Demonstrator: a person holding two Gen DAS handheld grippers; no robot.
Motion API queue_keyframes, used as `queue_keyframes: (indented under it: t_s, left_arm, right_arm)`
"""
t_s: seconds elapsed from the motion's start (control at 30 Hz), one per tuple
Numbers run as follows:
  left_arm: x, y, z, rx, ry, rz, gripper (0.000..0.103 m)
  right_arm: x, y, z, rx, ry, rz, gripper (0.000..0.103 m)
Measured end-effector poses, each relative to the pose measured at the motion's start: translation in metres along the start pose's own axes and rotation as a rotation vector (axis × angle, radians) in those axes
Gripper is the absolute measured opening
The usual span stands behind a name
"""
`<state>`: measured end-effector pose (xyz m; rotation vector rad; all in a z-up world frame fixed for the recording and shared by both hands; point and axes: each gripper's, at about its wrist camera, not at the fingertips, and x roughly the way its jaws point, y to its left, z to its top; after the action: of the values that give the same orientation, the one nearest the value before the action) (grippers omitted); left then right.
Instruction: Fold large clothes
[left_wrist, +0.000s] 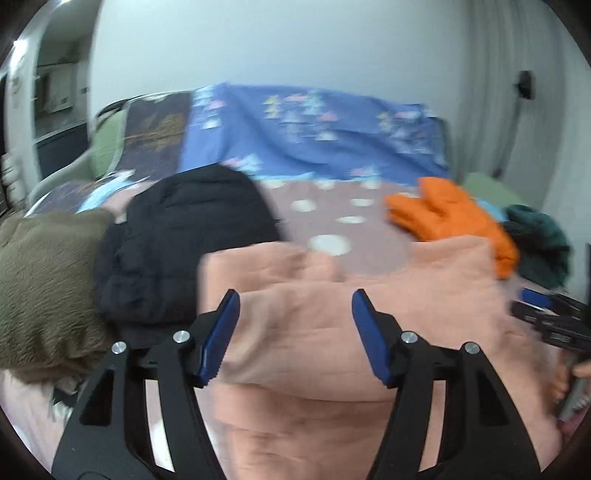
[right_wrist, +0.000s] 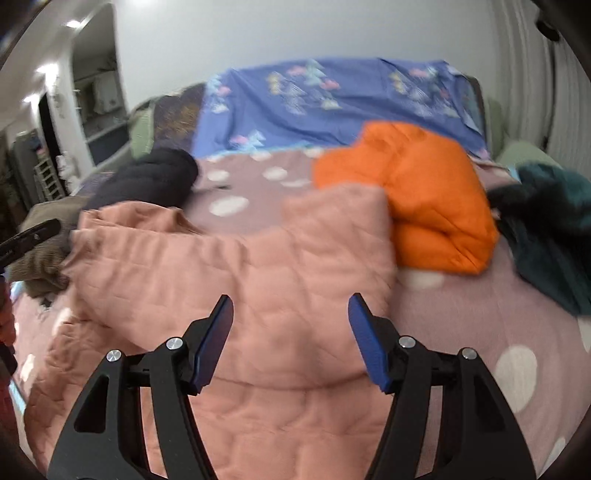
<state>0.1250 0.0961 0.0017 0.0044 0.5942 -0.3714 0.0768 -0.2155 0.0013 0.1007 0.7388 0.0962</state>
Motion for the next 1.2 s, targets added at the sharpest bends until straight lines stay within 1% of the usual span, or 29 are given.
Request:
queue_keyframes:
  t_s: [0.03, 0.07, 0.1, 0.13, 0.17, 0.2, 0.23, 0.27, 0.33, 0.4, 0.5, 0.53, 0.6, 0.63, 0.67, 0.7, 0.73, 0.8, 0.83, 0.9, 0.97, 1.0, 1.03, 1.07, 1.1, 1.13, 1.17, 1.2]
  left_arm:
    - [0.005, -0.007, -0.001, 0.015, 0.020, -0.019, 0.063]
    - [0.015, -0.019, -0.008, 0.031, 0.057, -0.023, 0.063]
    - [0.028, -0.024, -0.016, 0.042, 0.104, -0.007, 0.063]
    - [0.051, -0.029, -0.027, 0.049, 0.175, 0.021, 0.063]
    - [0.075, -0.029, -0.040, 0.052, 0.242, 0.060, 0.063]
    - [0.094, -0.027, -0.053, 0.060, 0.282, 0.089, 0.063]
    - [0.101, -0.025, -0.062, 0.070, 0.258, 0.093, 0.063]
    - [0.102, -0.027, -0.063, 0.076, 0.236, 0.095, 0.063]
    - [0.096, -0.034, -0.058, 0.101, 0.239, 0.116, 0.061]
    - [0.087, -0.041, -0.054, 0.121, 0.238, 0.115, 0.061]
    - [0.064, -0.046, -0.039, 0.072, 0.181, 0.031, 0.061]
    - [0.061, -0.044, -0.037, 0.060, 0.173, 0.019, 0.061]
    - [0.072, -0.050, -0.034, 0.065, 0.192, 0.029, 0.062]
    - [0.084, -0.052, -0.037, 0.072, 0.219, 0.044, 0.062]
    - [0.089, -0.049, -0.042, 0.075, 0.248, 0.060, 0.063]
    - [0.106, -0.046, -0.050, 0.072, 0.284, 0.086, 0.066]
    - [0.108, -0.045, -0.055, 0.067, 0.273, 0.084, 0.066]
    - [0.106, -0.051, -0.057, 0.090, 0.242, 0.103, 0.067]
    - [0.104, -0.053, -0.057, 0.103, 0.244, 0.112, 0.067]
    - [0.098, -0.058, -0.055, 0.123, 0.249, 0.119, 0.065]
    - [0.090, -0.059, -0.049, 0.093, 0.235, 0.091, 0.063]
    - [0.081, -0.060, -0.044, 0.071, 0.208, 0.053, 0.063]
    - [0.077, -0.060, -0.039, 0.067, 0.189, 0.037, 0.063]
    - [0.076, -0.061, -0.036, 0.069, 0.174, 0.036, 0.060]
    - [0.079, -0.063, -0.034, 0.081, 0.171, 0.049, 0.057]
    - [0.086, -0.064, -0.035, 0.089, 0.190, 0.059, 0.057]
    - [0.098, -0.064, -0.039, 0.099, 0.225, 0.076, 0.057]
    - [0.118, -0.064, -0.049, 0.121, 0.269, 0.104, 0.059]
  right_arm:
    - [0.007, 0.002, 0.001, -0.002, 0.022, -0.005, 0.065]
    - [0.020, 0.003, -0.002, 0.001, 0.064, -0.025, 0.065]
    - [0.030, 0.002, -0.004, 0.005, 0.097, -0.043, 0.065]
    - [0.050, -0.002, -0.012, 0.007, 0.170, -0.096, 0.064]
    - [0.067, -0.008, -0.021, 0.010, 0.222, -0.106, 0.063]
    - [0.077, -0.012, -0.029, 0.016, 0.232, -0.087, 0.064]
    - [0.076, -0.013, -0.033, 0.006, 0.197, -0.080, 0.064]
    - [0.073, -0.010, -0.033, -0.006, 0.192, -0.091, 0.064]
    - [0.065, -0.003, -0.029, -0.030, 0.194, -0.119, 0.063]
    - [0.052, 0.002, -0.023, -0.022, 0.177, -0.110, 0.063]
    - [0.036, 0.004, -0.010, 0.019, 0.118, -0.044, 0.063]
    - [0.035, 0.005, -0.006, 0.026, 0.110, -0.035, 0.063]
    - [0.042, 0.009, -0.001, 0.031, 0.119, -0.017, 0.063]
    - [0.053, 0.009, -0.002, 0.034, 0.157, -0.020, 0.063]
    - [0.068, 0.007, -0.006, 0.037, 0.206, -0.043, 0.063]
    - [0.082, 0.003, -0.011, 0.043, 0.242, -0.053, 0.065]
    - [0.088, 0.001, -0.017, 0.040, 0.228, -0.048, 0.068]
    - [0.084, 0.009, -0.018, -0.009, 0.209, -0.083, 0.068]
    - [0.082, 0.012, -0.017, -0.021, 0.213, -0.100, 0.068]
    - [0.075, 0.016, -0.013, -0.016, 0.210, -0.106, 0.068]
    - [0.059, 0.015, -0.002, 0.014, 0.164, -0.066, 0.066]
    - [0.054, 0.016, 0.002, 0.022, 0.142, -0.058, 0.065]
    - [0.049, 0.015, 0.008, 0.029, 0.115, -0.064, 0.065]
    - [0.049, 0.016, 0.012, 0.031, 0.106, -0.075, 0.065]
    - [0.054, 0.016, 0.013, 0.034, 0.119, -0.086, 0.065]
    - [0.072, 0.012, 0.010, 0.034, 0.175, -0.119, 0.065]
    - [0.094, 0.006, 0.002, 0.030, 0.245, -0.144, 0.065]
    - [0.100, 0.004, -0.007, 0.016, 0.239, -0.136, 0.069]
